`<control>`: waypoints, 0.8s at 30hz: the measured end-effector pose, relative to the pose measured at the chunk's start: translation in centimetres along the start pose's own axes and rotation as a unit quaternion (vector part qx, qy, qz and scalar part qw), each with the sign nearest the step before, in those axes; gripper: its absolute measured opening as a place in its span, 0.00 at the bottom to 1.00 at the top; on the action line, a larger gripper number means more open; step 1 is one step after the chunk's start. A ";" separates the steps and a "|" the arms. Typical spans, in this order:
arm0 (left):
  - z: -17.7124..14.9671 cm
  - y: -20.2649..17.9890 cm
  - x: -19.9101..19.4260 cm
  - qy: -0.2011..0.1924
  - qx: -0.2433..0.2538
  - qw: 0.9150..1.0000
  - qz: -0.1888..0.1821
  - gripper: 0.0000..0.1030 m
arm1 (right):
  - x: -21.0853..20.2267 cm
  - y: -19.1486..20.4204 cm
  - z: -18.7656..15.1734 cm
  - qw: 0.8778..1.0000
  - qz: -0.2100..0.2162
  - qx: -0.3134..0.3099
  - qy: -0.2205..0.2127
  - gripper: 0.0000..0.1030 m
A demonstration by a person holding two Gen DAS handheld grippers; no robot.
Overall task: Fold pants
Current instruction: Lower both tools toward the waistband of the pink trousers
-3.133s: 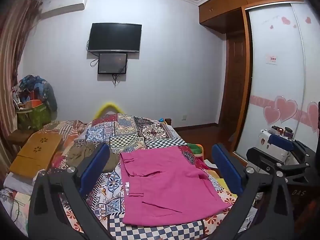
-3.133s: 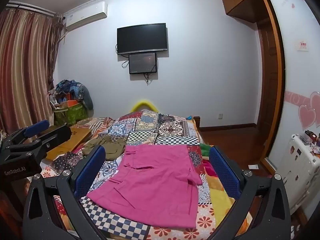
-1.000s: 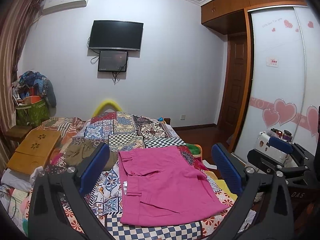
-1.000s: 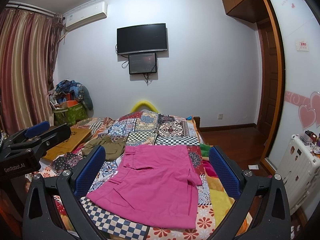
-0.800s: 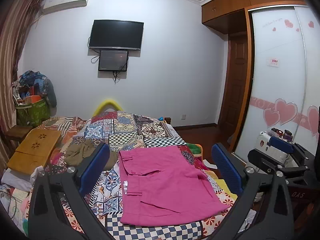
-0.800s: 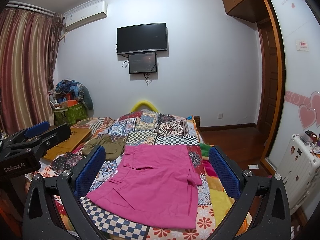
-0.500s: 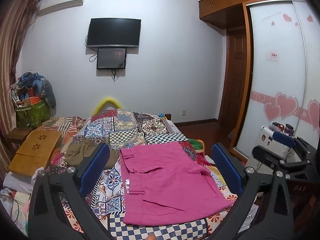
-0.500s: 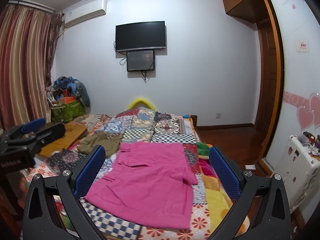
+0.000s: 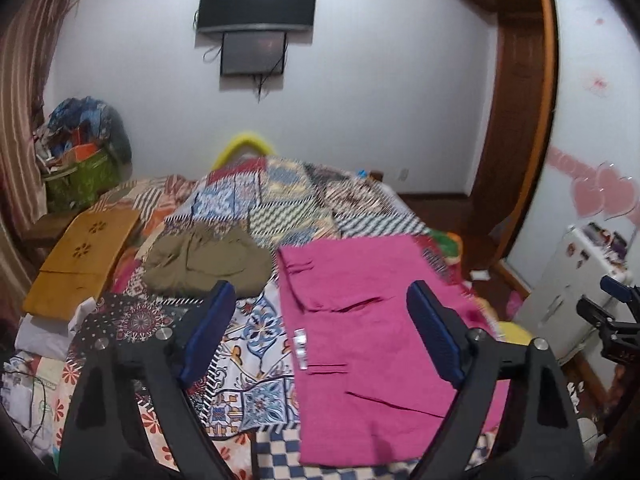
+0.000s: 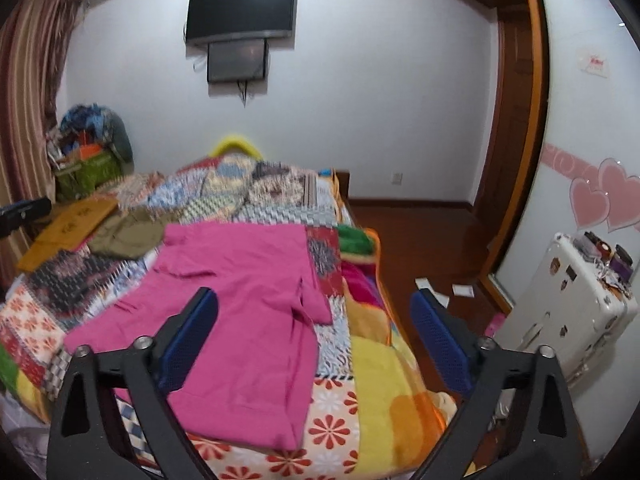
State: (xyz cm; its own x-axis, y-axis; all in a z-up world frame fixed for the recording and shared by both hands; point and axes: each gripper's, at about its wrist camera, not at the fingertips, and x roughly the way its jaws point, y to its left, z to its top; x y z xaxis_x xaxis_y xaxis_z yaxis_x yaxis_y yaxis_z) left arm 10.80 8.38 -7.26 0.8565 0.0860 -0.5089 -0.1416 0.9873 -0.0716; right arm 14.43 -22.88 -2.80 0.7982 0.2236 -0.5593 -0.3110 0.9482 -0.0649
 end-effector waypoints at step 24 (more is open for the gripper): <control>-5.0 1.1 21.3 0.217 0.053 0.974 -0.037 0.56 | 18.1 -1.0 -2.2 0.977 0.059 -0.036 0.203 0.52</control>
State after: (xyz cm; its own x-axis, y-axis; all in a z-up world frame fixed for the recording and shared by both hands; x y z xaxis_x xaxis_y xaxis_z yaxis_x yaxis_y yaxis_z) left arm 26.42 10.68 -22.46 0.5684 -0.0279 -0.8223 -0.0161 0.9989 -0.0450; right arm 28.01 -20.32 -14.67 0.4894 0.2088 -0.8467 -0.4355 0.8997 -0.0299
